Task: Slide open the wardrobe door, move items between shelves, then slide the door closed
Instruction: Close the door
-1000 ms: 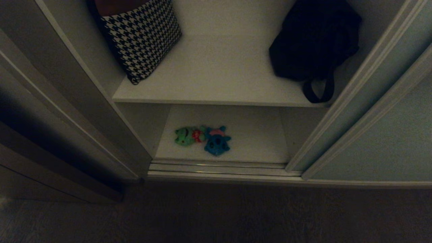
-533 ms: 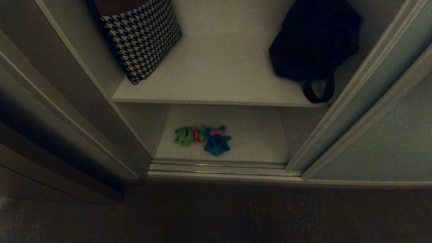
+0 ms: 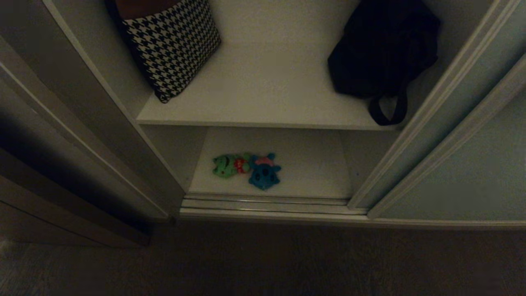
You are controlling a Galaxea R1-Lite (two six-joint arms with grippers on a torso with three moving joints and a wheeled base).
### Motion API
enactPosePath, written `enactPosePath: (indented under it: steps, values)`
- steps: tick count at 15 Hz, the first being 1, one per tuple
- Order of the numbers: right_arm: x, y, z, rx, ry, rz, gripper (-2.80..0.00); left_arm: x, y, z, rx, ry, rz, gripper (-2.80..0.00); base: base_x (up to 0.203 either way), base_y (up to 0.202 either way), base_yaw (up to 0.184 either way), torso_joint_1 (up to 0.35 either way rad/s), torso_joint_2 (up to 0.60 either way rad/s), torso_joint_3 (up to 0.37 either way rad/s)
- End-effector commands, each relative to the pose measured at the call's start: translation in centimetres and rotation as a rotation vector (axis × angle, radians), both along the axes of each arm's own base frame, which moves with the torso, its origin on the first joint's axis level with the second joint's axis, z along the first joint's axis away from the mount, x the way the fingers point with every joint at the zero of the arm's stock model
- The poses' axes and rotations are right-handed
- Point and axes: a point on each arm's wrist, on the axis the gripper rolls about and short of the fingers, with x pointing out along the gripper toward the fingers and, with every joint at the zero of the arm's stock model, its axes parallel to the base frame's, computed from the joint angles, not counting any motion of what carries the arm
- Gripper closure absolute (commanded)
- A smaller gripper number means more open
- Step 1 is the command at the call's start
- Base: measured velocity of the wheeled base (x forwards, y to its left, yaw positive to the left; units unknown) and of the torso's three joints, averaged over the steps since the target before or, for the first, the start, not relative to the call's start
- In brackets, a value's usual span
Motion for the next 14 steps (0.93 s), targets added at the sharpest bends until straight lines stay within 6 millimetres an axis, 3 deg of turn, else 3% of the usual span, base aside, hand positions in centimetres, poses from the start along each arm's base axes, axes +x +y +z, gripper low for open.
enactPosePath:
  steps: [1,10,14]
  values:
    - [0.3,-0.2,-0.1,0.002,0.001,0.001,0.00,0.0,0.0,0.0,0.000,0.001,0.000,0.00,0.000,0.000,0.000,0.000,0.00,0.000]
    - [2.2,-1.1,-0.6,-0.004,-0.003,-0.053,0.00,0.0,0.0,0.0,0.000,0.002,0.000,0.00,0.000,0.000,0.000,0.000,0.00,0.000]
    - [1.3,-0.2,-0.4,-0.012,-0.016,-0.028,0.00,0.0,0.0,0.0,0.000,0.002,0.000,0.00,0.000,0.000,0.000,0.000,0.00,0.000]
